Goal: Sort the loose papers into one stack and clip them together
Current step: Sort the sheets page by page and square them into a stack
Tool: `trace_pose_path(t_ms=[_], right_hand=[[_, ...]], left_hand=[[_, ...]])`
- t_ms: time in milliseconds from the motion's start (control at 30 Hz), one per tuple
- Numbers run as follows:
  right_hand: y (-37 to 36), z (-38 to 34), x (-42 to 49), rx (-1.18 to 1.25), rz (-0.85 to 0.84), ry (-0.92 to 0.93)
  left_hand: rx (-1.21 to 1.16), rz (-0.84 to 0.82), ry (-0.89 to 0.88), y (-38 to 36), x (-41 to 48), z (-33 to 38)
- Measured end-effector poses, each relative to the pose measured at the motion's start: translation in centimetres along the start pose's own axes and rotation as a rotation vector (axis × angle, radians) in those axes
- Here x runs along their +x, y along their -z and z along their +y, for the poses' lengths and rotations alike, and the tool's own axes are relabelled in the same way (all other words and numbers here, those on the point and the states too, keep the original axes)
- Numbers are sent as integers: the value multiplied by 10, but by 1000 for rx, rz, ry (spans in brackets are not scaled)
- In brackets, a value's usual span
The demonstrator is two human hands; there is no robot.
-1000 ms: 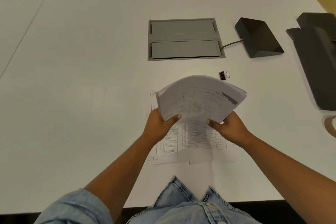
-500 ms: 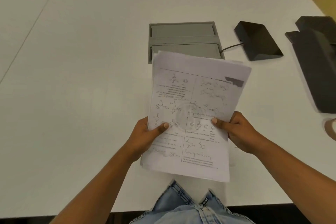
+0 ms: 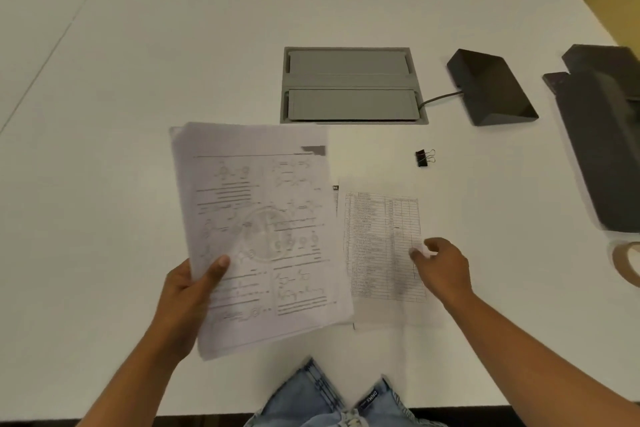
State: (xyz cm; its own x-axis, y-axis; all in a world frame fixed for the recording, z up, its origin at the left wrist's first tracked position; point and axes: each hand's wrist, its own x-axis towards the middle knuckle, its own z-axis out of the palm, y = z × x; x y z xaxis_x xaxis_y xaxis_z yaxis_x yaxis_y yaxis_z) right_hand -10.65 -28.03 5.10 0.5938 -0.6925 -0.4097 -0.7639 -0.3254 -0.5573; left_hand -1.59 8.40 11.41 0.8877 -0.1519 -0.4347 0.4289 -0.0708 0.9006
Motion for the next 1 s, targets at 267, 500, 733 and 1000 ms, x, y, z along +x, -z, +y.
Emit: trace_pose_path(t_ms=[267,500,733,1000], right_hand=[[-25,15,0,-294,9,-203],[-14,29,11,-144,-54,-263],[-3,33,9,141,9,-216],[-31,-4,-15,340,-164,5]], left_hand=[[8,69,37,21,-17,-12],[5,59,49,18,-15,-14],[-17,68,27,16,-12,-13],[-10,110,41,29,-14,-12]])
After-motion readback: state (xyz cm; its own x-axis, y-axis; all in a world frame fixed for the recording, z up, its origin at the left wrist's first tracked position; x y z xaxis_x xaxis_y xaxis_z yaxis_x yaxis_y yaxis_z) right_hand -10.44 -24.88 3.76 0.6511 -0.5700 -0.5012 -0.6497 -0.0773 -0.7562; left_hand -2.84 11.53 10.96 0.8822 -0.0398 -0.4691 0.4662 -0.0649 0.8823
